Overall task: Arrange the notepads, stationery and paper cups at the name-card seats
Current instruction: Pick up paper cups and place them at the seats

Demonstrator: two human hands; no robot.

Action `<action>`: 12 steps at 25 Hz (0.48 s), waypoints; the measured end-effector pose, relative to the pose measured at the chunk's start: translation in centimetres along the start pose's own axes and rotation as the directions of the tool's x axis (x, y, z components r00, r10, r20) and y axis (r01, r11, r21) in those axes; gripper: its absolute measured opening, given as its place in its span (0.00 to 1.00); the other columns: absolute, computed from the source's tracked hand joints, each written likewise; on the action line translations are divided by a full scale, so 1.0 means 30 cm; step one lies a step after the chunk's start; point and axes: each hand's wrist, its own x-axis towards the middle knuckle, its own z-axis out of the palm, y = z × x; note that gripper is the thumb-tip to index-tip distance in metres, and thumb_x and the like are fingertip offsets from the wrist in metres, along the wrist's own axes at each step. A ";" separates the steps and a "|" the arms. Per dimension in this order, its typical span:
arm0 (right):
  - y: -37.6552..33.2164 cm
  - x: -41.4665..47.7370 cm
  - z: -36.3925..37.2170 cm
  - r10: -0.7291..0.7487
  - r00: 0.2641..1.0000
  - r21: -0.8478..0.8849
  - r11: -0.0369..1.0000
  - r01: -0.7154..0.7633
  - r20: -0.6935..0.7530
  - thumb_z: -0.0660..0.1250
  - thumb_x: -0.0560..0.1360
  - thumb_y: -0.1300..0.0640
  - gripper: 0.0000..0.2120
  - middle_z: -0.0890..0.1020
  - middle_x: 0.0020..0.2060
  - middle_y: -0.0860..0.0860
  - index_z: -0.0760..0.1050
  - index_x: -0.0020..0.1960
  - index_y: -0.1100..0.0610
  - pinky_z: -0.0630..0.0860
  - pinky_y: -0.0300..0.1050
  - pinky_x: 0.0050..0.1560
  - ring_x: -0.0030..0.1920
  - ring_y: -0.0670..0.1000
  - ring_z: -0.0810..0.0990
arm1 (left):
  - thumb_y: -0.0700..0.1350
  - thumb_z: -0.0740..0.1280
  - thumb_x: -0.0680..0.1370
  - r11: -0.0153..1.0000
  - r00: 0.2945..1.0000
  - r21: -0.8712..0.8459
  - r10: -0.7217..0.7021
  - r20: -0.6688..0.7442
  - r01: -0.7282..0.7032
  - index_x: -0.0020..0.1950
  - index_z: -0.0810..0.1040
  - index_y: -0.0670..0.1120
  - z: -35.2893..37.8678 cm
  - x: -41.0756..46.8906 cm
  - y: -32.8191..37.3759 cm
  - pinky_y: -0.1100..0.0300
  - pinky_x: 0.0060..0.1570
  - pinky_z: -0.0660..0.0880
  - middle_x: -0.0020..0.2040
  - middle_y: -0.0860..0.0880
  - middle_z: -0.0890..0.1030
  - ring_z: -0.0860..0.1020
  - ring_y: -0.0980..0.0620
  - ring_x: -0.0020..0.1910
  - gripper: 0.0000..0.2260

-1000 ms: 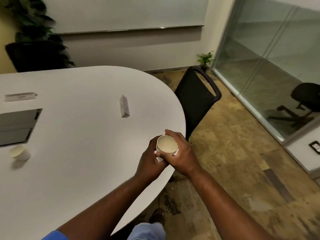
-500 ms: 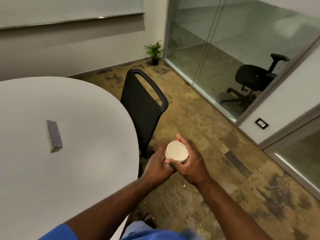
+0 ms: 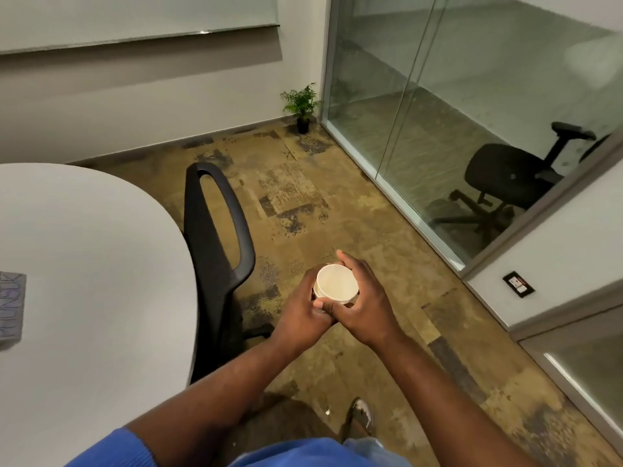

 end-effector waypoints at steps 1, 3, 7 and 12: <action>0.038 0.063 -0.050 -0.008 0.999 0.004 1.000 0.008 0.032 0.77 0.64 0.35 0.46 0.73 0.65 0.41 0.65 0.76 0.45 0.68 0.28 0.60 0.65 0.40 0.72 | 0.54 0.76 0.68 1.000 0.999 -0.013 -0.017 -0.028 0.017 0.66 0.69 0.71 0.044 0.057 0.020 0.74 0.50 0.74 0.60 0.68 0.78 0.79 0.65 0.59 0.30; 0.101 0.192 -0.139 -0.045 0.995 0.015 0.999 0.044 0.091 0.77 0.64 0.34 0.45 0.73 0.65 0.40 0.65 0.76 0.44 0.68 0.28 0.60 0.65 0.41 0.72 | 0.52 0.76 0.69 1.000 0.994 -0.023 -0.016 -0.107 0.014 0.68 0.71 0.65 0.122 0.166 0.060 0.72 0.51 0.75 0.61 0.66 0.79 0.80 0.62 0.59 0.30; 0.161 0.455 -0.223 -0.127 0.967 0.028 0.992 0.124 0.220 0.76 0.65 0.33 0.46 0.73 0.65 0.41 0.64 0.77 0.45 0.70 0.31 0.61 0.66 0.41 0.72 | 0.43 0.78 0.71 0.998 0.971 -0.047 -0.041 -0.237 0.030 0.71 0.74 0.52 0.181 0.373 0.087 0.73 0.54 0.74 0.62 0.64 0.80 0.80 0.62 0.61 0.29; 0.215 0.836 -0.197 -0.206 0.925 0.046 0.978 0.202 0.319 0.75 0.64 0.32 0.46 0.73 0.67 0.42 0.64 0.77 0.44 0.70 0.33 0.63 0.67 0.42 0.72 | 0.51 0.76 0.71 0.997 0.914 -0.052 -0.080 -0.398 0.065 0.69 0.73 0.60 0.156 0.695 0.048 0.70 0.52 0.76 0.61 0.64 0.81 0.81 0.62 0.58 0.28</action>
